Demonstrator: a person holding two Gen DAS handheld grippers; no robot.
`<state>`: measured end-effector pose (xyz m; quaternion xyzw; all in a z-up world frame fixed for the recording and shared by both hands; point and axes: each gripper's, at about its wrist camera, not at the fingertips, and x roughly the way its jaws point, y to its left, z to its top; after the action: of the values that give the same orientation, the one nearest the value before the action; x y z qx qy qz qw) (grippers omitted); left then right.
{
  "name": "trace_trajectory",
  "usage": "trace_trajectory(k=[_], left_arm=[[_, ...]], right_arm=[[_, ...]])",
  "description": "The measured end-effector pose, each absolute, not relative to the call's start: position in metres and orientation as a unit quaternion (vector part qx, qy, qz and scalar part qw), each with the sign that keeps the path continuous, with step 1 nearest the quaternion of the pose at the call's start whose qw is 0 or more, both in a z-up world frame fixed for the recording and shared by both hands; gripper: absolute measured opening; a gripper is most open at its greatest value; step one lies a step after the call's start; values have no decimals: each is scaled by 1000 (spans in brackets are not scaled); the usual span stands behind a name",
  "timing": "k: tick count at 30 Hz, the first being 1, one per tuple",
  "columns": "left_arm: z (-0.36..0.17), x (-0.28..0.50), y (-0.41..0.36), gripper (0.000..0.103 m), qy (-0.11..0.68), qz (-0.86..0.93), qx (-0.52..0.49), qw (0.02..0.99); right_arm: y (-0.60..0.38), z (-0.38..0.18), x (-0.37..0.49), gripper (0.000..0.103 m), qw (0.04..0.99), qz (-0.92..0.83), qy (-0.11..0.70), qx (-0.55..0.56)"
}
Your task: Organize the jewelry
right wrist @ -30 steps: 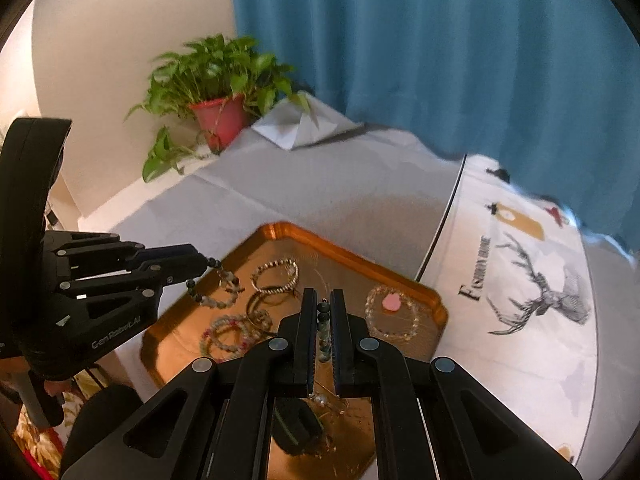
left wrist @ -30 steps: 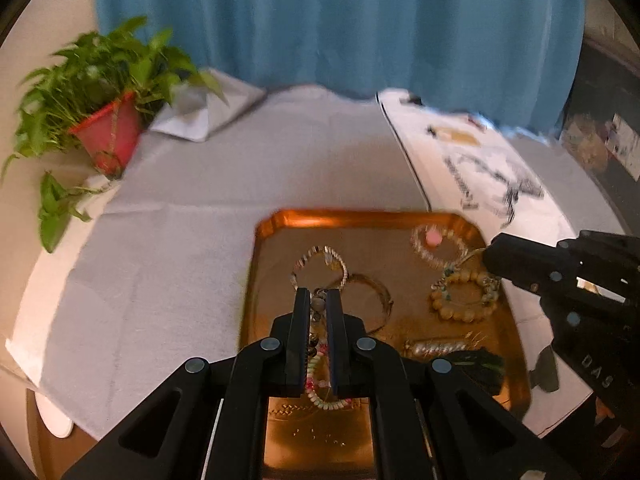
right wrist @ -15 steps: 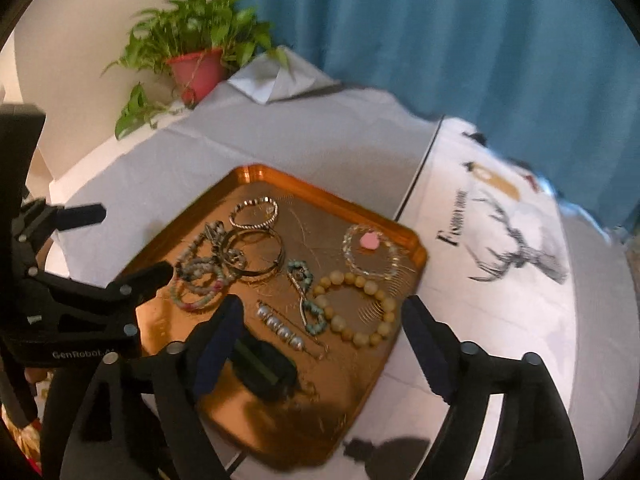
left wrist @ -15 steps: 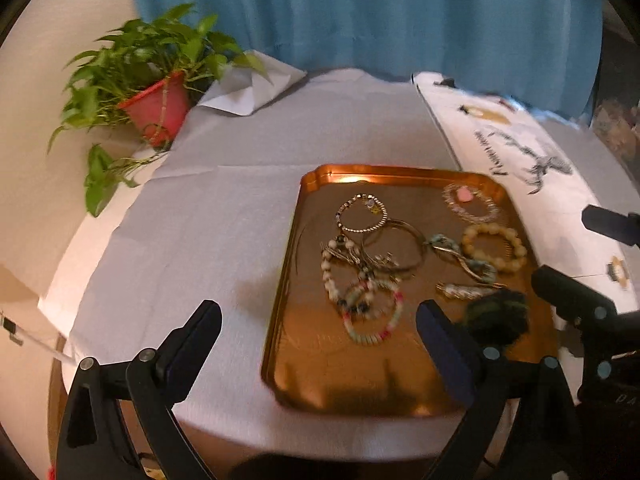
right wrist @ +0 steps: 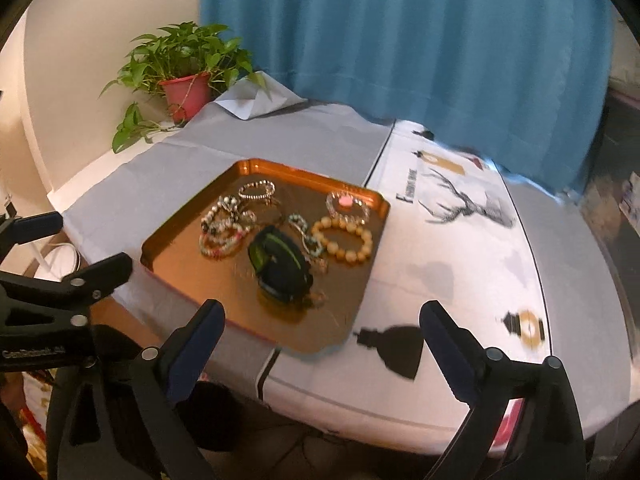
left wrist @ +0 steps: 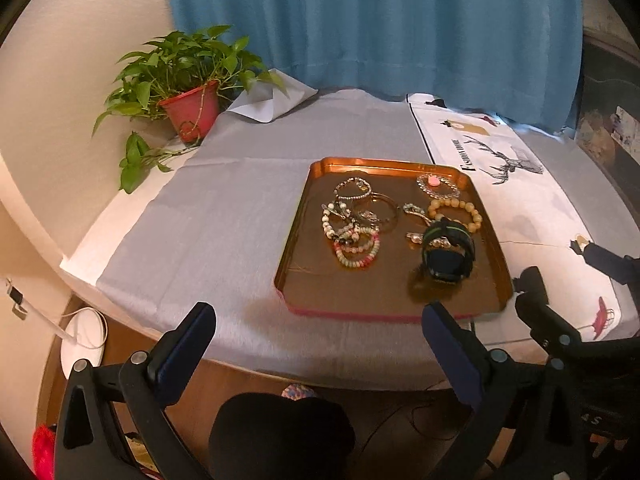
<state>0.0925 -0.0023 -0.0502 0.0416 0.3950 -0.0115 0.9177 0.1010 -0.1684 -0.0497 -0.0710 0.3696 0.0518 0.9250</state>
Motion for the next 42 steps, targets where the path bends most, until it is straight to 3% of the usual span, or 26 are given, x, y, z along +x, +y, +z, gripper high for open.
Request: trace_trajectory(k=[42], left_arm=[[-36,74,-8,103,374,8,62,925]], right_arm=[[-175,-34,78,98,929,50,362,-67]])
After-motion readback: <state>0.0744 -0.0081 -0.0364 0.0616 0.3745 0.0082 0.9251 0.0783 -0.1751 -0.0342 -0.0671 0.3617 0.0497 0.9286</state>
